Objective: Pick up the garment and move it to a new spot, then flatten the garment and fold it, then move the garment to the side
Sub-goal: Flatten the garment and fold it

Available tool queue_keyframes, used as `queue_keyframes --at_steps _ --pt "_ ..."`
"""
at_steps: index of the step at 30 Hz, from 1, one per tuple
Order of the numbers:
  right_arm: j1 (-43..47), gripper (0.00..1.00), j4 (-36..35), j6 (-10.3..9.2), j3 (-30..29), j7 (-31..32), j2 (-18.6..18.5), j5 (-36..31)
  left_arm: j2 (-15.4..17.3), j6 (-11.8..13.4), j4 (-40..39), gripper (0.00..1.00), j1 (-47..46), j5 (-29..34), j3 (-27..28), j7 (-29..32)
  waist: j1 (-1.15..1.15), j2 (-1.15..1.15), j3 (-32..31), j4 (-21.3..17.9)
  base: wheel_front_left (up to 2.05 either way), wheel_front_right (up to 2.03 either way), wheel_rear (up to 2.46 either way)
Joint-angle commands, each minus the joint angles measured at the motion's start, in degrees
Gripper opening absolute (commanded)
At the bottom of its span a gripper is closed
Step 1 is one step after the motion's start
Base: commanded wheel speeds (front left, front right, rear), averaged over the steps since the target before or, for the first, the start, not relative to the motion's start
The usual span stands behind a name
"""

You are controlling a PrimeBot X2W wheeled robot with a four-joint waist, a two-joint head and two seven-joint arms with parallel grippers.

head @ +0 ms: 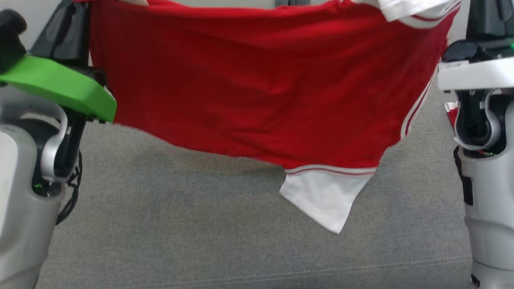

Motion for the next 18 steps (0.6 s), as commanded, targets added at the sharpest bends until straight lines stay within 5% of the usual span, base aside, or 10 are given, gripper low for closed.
queue_keyframes --at_steps 1,12,18 --pt "-1.7 0.00 -0.7 -0.01 0.2 0.4 -0.5 -0.4 0.6 -0.4 0.5 0.00 -2.0 0.5 0.1 0.7 0.00 0.00 -0.7 -0.4 0.00 0.00 0.00" --pt "-9.1 0.00 0.4 -0.01 1.6 6.0 -1.4 -1.2 -0.7 -1.4 3.8 0.00 -9.3 -1.9 -1.1 5.7 0.00 0.00 -1.5 -0.8 0.00 0.00 0.00" --pt "-17.1 0.00 8.0 -0.01 2.7 6.7 -2.2 -1.6 -2.4 -3.4 10.8 0.00 -15.2 -4.0 -1.2 7.2 0.00 0.00 1.9 -1.1 0.00 0.00 0.00"
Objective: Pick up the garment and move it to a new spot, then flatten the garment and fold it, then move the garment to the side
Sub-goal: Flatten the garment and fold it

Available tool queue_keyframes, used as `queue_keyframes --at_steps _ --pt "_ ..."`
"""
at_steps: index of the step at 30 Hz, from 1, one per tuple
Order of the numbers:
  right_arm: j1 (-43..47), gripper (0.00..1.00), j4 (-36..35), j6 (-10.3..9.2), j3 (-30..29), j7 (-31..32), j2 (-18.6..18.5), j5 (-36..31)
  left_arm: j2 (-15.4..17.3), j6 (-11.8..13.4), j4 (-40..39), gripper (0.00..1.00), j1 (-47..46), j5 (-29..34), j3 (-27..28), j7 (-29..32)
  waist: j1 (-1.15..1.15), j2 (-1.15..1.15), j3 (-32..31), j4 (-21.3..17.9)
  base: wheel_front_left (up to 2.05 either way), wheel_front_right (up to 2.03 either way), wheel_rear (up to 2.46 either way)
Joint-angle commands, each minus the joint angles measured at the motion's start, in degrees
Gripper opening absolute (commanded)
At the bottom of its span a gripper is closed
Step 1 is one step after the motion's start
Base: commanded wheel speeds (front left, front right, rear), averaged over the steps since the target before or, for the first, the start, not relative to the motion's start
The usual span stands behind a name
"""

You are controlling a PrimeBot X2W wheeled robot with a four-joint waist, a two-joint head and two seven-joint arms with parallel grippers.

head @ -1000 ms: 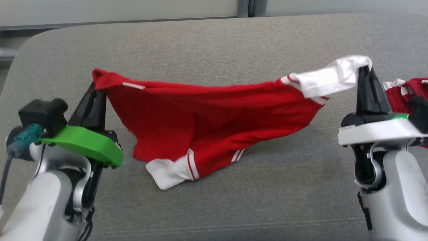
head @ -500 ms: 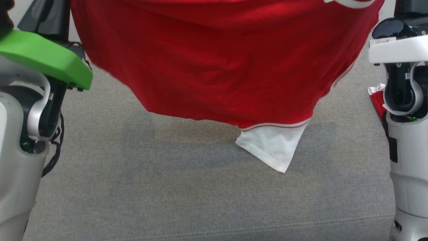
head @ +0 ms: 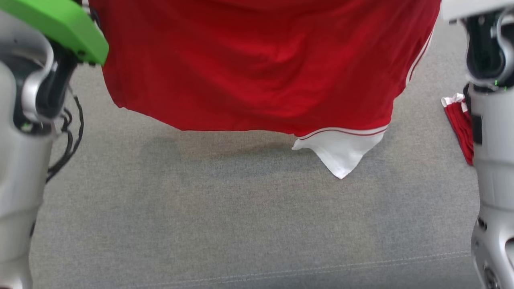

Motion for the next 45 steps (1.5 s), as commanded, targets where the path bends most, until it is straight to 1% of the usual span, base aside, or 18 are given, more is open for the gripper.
queue_keyframes --at_steps 1,5,9,13,17,18,19,23,24,26,29,30,31,32,36,39,41,45 --pt "-3.2 0.00 2.0 -0.01 0.3 -0.3 -0.3 -0.2 -0.7 -0.7 2.1 0.00 -3.0 -0.5 0.0 0.4 0.00 0.00 2.3 -0.1 0.00 0.00 0.00" --pt "-11.7 0.00 10.3 -0.01 1.5 -2.0 -0.4 -0.6 -2.1 -1.9 10.2 0.00 -9.9 -1.0 0.2 0.2 0.00 0.00 5.2 -0.4 0.00 0.00 0.00" --pt "-20.7 0.00 20.8 -0.01 1.4 -3.4 0.3 -0.8 -3.9 -2.8 19.4 0.00 -17.2 -1.0 -0.3 0.7 0.00 0.00 7.8 -0.3 0.00 0.00 0.00" --pt "-29.0 0.00 31.6 -0.01 1.4 -3.2 1.1 -1.7 -5.4 -3.3 29.2 0.00 -23.4 -1.1 -1.1 2.9 0.00 0.00 9.3 -0.1 0.00 0.00 0.00" --pt "-36.3 0.00 42.0 -0.01 -1.1 -4.4 1.6 -2.6 -7.6 -3.4 37.8 0.00 -28.5 -2.3 -0.7 4.1 0.00 0.00 10.9 0.4 0.00 0.00 0.00" --pt "-36.3 0.00 42.0 -0.01 -1.1 -4.4 1.6 -2.6 -7.6 -3.4 37.8 0.00 -28.5 -2.3 -0.7 4.1 0.00 0.00 10.9 0.4 0.00 0.00 0.00" --pt "-37.7 0.00 44.1 -0.01 -1.8 -5.1 2.0 -2.7 -8.0 -3.2 39.9 0.00 -29.6 -2.2 -0.7 4.1 0.00 0.00 11.1 0.6 0.00 0.00 0.00" --pt "-44.0 0.00 50.5 -0.01 -3.2 -9.7 3.3 -5.1 -8.8 -2.9 45.5 0.00 -35.2 -1.8 0.1 0.4 0.00 0.00 12.6 0.9 0.00 0.00 0.00" --pt "-45.2 0.00 51.4 -0.01 -3.3 -10.7 3.5 -5.6 -9.1 -3.1 46.6 0.00 -36.0 -1.1 -0.4 -0.4 0.00 0.00 13.2 1.1 0.00 0.00 0.00" --pt "-47.6 0.00 52.5 -0.01 -3.6 -12.8 4.1 -6.5 -9.1 -3.1 48.1 0.00 -38.2 0.0 -0.8 -4.2 0.00 0.00 14.6 1.3 0.00 0.00 0.00" --pt "-50.4 0.00 52.9 -0.01 -2.9 -14.1 4.9 -7.4 -9.0 -3.7 50.1 0.00 -41.3 1.2 -0.9 -9.4 0.00 0.00 17.1 1.4 0.00 0.00 0.00" --pt "-50.9 0.00 53.5 -0.01 -2.8 -14.4 5.0 -7.3 -9.5 -4.7 52.5 0.00 -41.5 0.5 -0.6 -10.7 0.00 0.00 18.8 1.5 0.00 0.00 0.00" --pt "-51.2 0.00 53.7 -0.01 -2.6 -14.5 5.1 -7.2 -9.5 -5.1 53.3 0.00 -41.9 0.1 -0.3 -11.6 0.00 0.00 19.7 1.5 0.00 0.00 0.00" --pt "-51.1 0.00 54.1 -0.01 -2.1 -14.6 5.1 -7.5 -9.8 -5.7 54.6 0.00 -41.6 -0.2 -0.3 -11.4 0.00 0.00 20.5 1.6 0.00 0.00 0.00" --pt "-48.5 0.00 56.5 -0.01 -1.4 -14.6 5.2 -5.9 -10.6 -8.0 59.1 0.00 -39.3 -2.8 0.8 -11.5 0.00 0.00 22.5 1.9 0.00 0.00 0.00" --pt "-46.8 0.00 57.2 -0.01 -0.4 -14.6 5.5 -4.0 -11.1 -9.0 61.4 0.00 -37.9 -3.8 1.3 -12.2 0.00 0.00 24.1 1.8 0.00 0.00 0.00" --pt "-44.1 0.00 56.9 -0.01 1.4 -14.6 5.8 -2.5 -11.2 -9.7 62.1 0.00 -36.4 -4.5 1.5 -14.4 0.00 0.00 24.5 1.8 0.00 0.00 0.00" --pt "-38.0 0.00 53.6 0.00 6.5 -14.6 5.9 1.8 -11.4 -10.7 62.5 0.00 -32.2 -4.5 0.7 -19.1 0.00 0.00 24.8 2.0 0.00 0.00 0.00"
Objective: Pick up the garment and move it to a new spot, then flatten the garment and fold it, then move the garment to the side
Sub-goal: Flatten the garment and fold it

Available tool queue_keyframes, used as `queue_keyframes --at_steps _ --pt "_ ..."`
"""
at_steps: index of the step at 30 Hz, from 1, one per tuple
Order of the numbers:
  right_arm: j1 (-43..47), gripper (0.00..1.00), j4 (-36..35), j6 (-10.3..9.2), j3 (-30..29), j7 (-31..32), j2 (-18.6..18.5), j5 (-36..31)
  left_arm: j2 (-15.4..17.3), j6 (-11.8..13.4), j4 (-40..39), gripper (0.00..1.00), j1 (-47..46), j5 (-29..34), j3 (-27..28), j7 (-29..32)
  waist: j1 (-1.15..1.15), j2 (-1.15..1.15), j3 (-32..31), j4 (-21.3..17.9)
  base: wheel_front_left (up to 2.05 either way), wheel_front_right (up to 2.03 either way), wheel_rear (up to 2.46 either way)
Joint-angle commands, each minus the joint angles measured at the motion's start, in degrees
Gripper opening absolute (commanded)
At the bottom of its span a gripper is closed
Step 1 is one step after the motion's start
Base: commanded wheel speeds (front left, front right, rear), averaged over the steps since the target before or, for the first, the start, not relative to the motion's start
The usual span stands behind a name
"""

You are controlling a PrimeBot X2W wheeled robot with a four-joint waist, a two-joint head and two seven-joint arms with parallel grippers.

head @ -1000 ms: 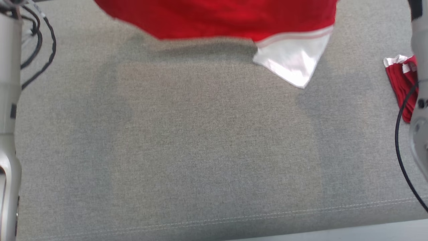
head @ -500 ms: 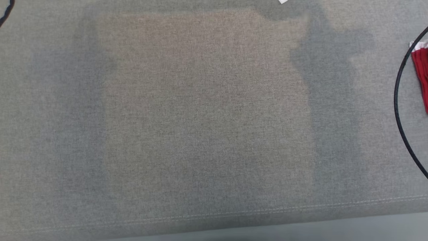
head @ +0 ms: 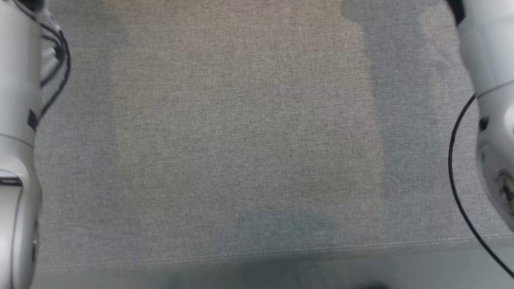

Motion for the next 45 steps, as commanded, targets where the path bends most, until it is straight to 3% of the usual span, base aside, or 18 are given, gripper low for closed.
queue_keyframes --at_steps 1,8,13,17,24,35,45 --pt "5.9 0.00 -3.7 -0.01 3.7 -0.2 -0.9 4.1 0.3 -0.5 -0.7 0.00 4.0 0.6 -0.7 -4.7 -0.01 0.00 0.0 0.4 0.00 0.00 0.00" --pt "25.1 0.00 -18.8 0.00 7.4 -0.2 -4.7 15.8 -0.3 -0.9 -5.3 0.00 16.9 -1.4 -0.6 -14.7 -0.01 0.00 -3.0 0.9 0.00 0.00 0.00" --pt "42.1 0.00 -31.2 -0.01 4.9 -0.2 -6.4 19.9 -0.9 -0.9 -13.5 0.00 29.2 -2.1 -0.8 -16.7 -0.01 0.00 -6.5 1.4 0.00 0.00 0.00" --pt "51.5 0.00 -37.8 0.00 3.1 -0.2 -5.7 21.1 -0.6 -0.2 -19.5 0.00 36.7 -1.3 -0.9 -17.0 -0.01 0.00 -8.4 1.4 0.00 0.00 0.00" --pt "69.7 0.00 -47.2 0.00 0.4 -0.2 -2.8 20.2 1.5 5.1 -35.7 0.00 54.7 -0.7 -1.1 -16.0 -0.01 0.00 -12.2 0.6 0.00 0.00 0.00" --pt "88.6 0.00 -54.4 0.00 -4.3 5.1 0.3 18.5 7.3 15.1 -61.1 0.00 77.3 -2.2 -2.5 -4.1 -0.01 0.00 -18.3 -0.4 0.00 0.00 0.00" --pt "99.9 0.00 -57.0 0.00 -6.8 9.7 1.1 20.3 9.6 21.5 -70.8 0.00 91.8 -5.1 -2.3 1.5 -0.01 0.00 -23.1 -0.9 0.00 0.00 0.00"
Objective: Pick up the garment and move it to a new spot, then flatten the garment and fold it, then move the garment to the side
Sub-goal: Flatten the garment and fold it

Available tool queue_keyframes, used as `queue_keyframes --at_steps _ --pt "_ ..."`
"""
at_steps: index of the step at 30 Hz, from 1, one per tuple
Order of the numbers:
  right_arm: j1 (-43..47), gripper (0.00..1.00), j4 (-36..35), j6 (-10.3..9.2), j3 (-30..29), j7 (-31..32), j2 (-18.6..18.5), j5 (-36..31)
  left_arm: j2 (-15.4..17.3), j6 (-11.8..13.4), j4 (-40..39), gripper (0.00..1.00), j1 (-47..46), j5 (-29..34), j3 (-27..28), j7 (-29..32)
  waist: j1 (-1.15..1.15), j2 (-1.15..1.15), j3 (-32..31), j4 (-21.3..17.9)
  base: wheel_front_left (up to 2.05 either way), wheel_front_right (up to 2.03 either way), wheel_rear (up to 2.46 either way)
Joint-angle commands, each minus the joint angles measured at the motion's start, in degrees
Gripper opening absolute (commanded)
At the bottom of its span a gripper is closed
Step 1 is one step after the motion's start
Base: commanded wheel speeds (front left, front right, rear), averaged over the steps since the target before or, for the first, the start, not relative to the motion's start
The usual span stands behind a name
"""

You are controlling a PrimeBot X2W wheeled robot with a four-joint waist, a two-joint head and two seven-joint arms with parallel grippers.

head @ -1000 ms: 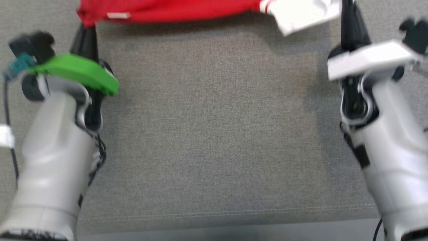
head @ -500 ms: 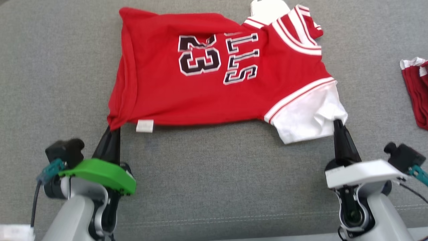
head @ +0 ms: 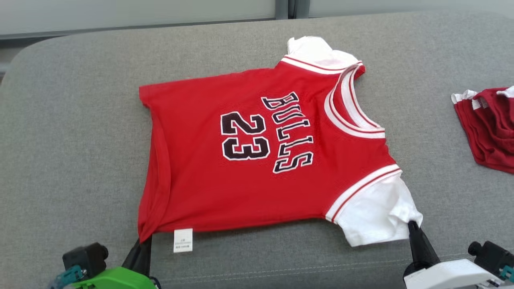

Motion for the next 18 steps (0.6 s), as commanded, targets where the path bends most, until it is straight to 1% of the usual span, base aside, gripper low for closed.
queue_keyframes --at_steps 1,10,18 --pt "1.9 0.00 -0.4 0.01 -0.3 0.3 -0.1 1.0 0.5 0.7 -0.8 0.00 1.8 -0.7 0.3 0.3 0.01 0.00 -1.7 -0.1 0.00 0.00 0.00" --pt "8.6 0.00 -0.7 0.01 -0.7 2.2 -0.1 2.0 1.1 2.6 -2.6 0.00 6.9 -2.7 0.7 2.3 0.01 0.00 -3.6 0.0 0.00 0.00 0.00" --pt "12.9 0.00 -3.8 0.01 -0.5 3.8 -0.1 1.9 2.2 4.1 -3.9 0.00 8.9 -3.6 1.9 3.1 0.01 0.00 -3.8 -0.6 0.00 0.00 0.00"
